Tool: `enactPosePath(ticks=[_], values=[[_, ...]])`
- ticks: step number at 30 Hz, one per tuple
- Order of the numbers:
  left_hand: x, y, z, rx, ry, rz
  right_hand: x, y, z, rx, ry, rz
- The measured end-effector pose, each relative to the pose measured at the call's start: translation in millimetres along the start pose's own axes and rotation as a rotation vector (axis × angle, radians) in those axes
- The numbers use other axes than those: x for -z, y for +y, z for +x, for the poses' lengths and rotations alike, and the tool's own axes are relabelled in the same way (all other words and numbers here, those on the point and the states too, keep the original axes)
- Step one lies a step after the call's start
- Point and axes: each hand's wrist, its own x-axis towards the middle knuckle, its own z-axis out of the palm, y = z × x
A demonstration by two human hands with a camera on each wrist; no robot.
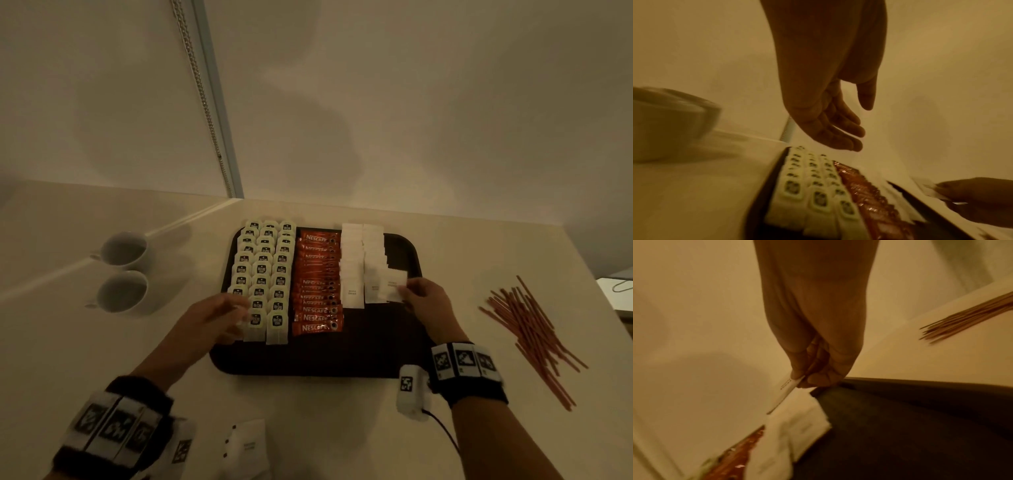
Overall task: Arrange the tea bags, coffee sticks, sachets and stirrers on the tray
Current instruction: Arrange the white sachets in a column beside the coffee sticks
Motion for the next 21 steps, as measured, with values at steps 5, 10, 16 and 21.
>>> enactPosePath(ticks=[5,10,16,21], values=[[28.6,-38.8,-34.1,0.128,0.106,-0.02,-8.5,22.0,5.1,-0.057,-0.115,-0.058],[45.6,-71.7,-53.1,0.256,0.181,-0.045,-23.1,25.2,15.7,-0.033,-0.099,-0.165],[59.8,-91.9,-71.1,0.314,0.226,-0.069,-33.8,26.4,20.7,-0.014,0.04,-0.254],[68.3,-101.8,-82.7,0.346,0.261,-0.074,-40.4,25.6,19.5,0.02,0.138,-0.239]])
